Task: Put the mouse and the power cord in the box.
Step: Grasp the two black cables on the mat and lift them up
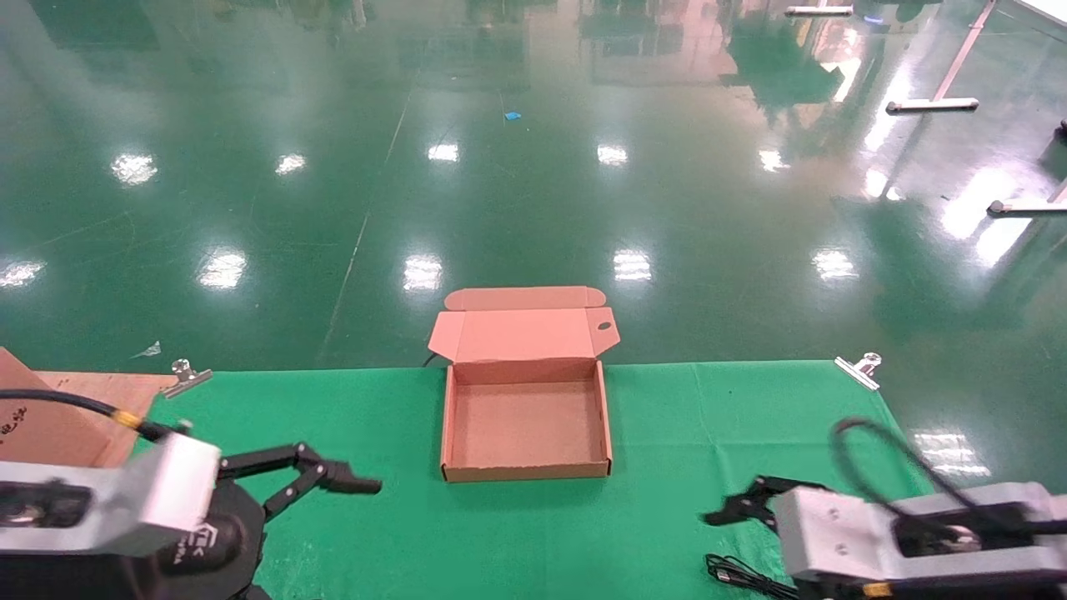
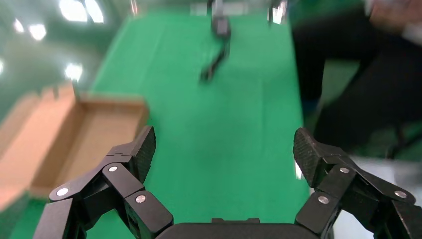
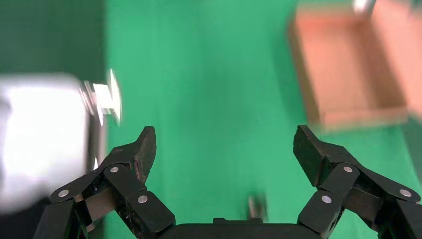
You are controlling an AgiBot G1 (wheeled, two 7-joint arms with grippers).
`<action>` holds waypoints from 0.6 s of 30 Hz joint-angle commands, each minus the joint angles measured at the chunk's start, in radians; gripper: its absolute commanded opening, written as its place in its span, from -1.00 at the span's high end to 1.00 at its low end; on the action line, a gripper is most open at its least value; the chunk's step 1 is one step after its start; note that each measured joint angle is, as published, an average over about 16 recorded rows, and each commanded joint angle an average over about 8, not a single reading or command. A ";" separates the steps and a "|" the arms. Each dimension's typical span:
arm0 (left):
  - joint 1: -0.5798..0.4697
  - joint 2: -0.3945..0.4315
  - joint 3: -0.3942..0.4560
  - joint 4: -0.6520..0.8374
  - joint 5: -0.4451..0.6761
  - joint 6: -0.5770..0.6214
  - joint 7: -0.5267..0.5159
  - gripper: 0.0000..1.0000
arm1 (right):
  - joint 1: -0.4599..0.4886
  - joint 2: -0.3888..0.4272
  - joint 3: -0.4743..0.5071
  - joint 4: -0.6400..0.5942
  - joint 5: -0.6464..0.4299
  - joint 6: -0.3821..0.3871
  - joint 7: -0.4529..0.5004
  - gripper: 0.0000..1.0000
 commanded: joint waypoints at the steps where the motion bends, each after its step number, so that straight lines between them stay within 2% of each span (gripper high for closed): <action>1: -0.040 0.005 0.041 0.022 0.080 0.012 0.015 -1.00 | 0.056 -0.027 -0.059 0.004 -0.138 -0.017 0.020 -1.00; 5: -0.081 0.041 0.125 0.102 0.218 0.001 0.074 -1.00 | 0.108 -0.096 -0.154 -0.036 -0.318 -0.021 0.031 -1.00; 9: -0.114 0.089 0.193 0.192 0.356 -0.034 0.129 -1.00 | 0.130 -0.153 -0.217 -0.091 -0.441 0.000 0.021 -1.00; 13: -0.136 0.145 0.237 0.289 0.462 -0.090 0.187 -1.00 | 0.135 -0.200 -0.254 -0.159 -0.520 0.046 -0.013 -1.00; 18: -0.150 0.213 0.277 0.404 0.556 -0.166 0.265 -1.00 | 0.119 -0.243 -0.273 -0.250 -0.570 0.124 -0.062 -1.00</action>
